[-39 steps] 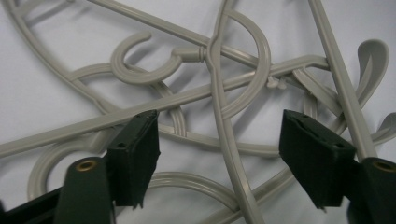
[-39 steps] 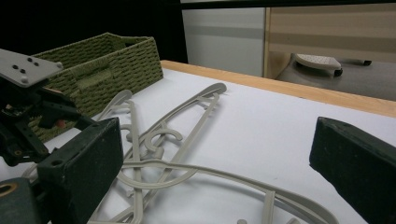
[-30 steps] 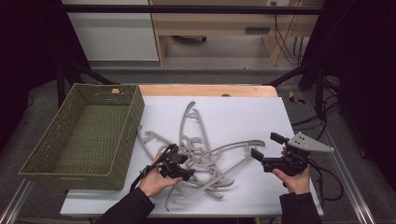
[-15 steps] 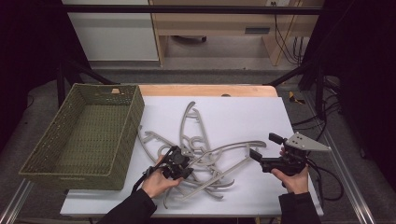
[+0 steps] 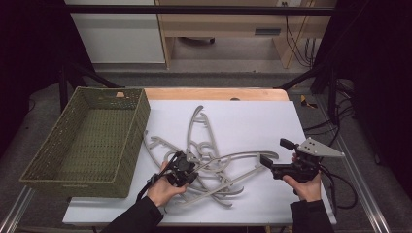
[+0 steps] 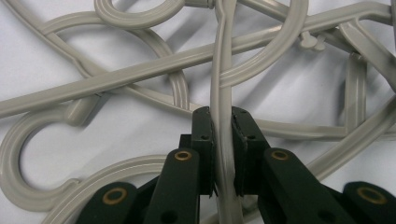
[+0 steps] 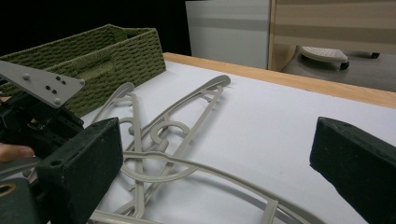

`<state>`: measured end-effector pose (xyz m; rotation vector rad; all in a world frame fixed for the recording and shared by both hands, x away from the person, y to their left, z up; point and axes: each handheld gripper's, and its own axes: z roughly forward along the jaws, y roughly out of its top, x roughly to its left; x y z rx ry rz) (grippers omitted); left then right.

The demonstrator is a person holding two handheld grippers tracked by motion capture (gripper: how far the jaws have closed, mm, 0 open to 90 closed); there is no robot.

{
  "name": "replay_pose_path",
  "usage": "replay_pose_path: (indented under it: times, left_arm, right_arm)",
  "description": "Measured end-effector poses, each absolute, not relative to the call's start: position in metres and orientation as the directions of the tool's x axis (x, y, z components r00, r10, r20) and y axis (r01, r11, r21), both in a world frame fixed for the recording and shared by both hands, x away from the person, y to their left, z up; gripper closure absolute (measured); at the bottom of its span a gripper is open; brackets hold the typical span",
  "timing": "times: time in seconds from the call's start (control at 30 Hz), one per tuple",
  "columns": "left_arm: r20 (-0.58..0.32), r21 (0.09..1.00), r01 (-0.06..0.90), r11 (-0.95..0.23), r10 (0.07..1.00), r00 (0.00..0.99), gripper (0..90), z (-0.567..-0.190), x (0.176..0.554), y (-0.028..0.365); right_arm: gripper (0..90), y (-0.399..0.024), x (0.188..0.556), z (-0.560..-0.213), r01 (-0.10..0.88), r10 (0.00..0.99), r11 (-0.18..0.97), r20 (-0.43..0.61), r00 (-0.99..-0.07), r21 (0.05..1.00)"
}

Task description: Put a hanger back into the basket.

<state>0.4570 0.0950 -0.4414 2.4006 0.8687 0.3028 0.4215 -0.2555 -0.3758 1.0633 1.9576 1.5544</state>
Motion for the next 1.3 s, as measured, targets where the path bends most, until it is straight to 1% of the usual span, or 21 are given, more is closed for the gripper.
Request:
replay_pose_path:
  times: [0.07,0.17,0.53,0.7,0.8,1.3]
  left_arm:
    - [-0.004,0.604,0.511,-0.611,0.639,0.769,81.2,-0.437,0.456,0.098]
    - [0.016,0.635,0.485,-0.602,0.638,0.77,81.3,-0.43,0.45,0.099]
    - [0.01,0.716,0.431,-0.548,0.626,0.78,81.5,-0.408,0.441,0.11]
    - [0.009,0.754,0.42,-0.505,0.647,0.762,81.5,-0.394,0.438,0.12]
    - [0.007,0.776,0.419,-0.472,0.67,0.742,81.5,-0.384,0.439,0.133]
    - [0.03,0.82,0.415,-0.395,0.752,0.658,81.5,-0.355,0.442,0.179]
  right_arm:
    - [2.8,-0.256,0.421,-0.375,0.301,0.775,0.074,0.135,-0.617,0.951]
    - [2.8,-0.258,0.42,-0.374,0.298,0.775,0.07,0.136,-0.617,0.952]
    - [2.9,-0.26,0.418,-0.372,0.291,0.773,0.061,0.139,-0.619,0.955]
    - [2.9,-0.262,0.418,-0.371,0.289,0.776,0.057,0.14,-0.615,0.956]
    - [2.8,-0.263,0.417,-0.37,0.284,0.778,0.059,0.134,-0.614,0.957]
    - [2.6,-0.267,0.416,-0.37,0.286,0.786,0.051,0.138,-0.603,0.957]
